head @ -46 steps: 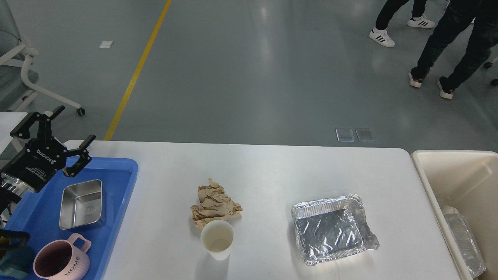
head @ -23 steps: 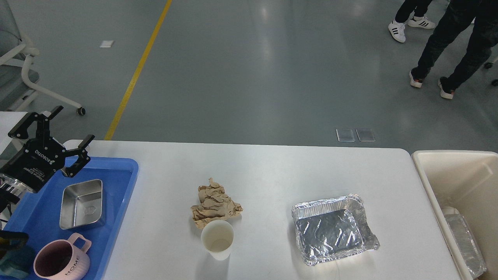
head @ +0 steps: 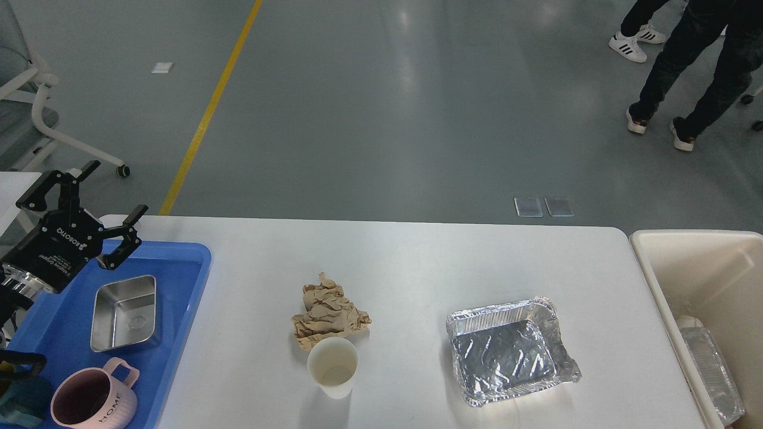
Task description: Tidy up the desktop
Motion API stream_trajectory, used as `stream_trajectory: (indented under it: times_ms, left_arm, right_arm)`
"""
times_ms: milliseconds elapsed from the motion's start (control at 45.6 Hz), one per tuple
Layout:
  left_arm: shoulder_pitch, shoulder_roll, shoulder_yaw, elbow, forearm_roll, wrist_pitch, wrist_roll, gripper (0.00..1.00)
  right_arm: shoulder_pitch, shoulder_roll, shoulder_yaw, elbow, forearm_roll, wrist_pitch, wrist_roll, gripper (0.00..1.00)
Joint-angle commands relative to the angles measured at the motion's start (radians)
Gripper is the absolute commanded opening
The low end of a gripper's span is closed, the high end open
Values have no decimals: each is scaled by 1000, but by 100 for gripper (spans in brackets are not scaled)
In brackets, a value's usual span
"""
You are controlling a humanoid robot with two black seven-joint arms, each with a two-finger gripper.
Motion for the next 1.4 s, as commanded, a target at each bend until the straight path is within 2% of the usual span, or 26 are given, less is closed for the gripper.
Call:
stream_trajectory:
  times_ms: [0, 329, 768, 965, 1228, 1382]
  left_arm:
    - [-1, 1, 0, 0, 0, -2, 0, 97]
    - [-3, 4, 0, 0, 0, -3, 0, 97]
    - [0, 7, 0, 1, 0, -17, 0, 97]
    - [7, 7, -4, 3, 0, -42, -1, 97]
    - [10, 9, -12, 3, 0, -45, -3, 97]
    - [13, 10, -14, 3, 0, -45, -3, 97]
  right_arm:
    - [1, 6, 3, 7, -24, 0, -10, 100]
    - [1, 102, 3, 11, -245, 0, -10, 100]
    - [21, 363, -13, -3, -652, 0, -9, 100]
    - [39, 454, -31, -62, -699, 6, -5, 100]
    - [166, 521, -217, -163, -701, 8, 10, 100]
    - [182, 587, -241, -212, -696, 8, 10, 100]
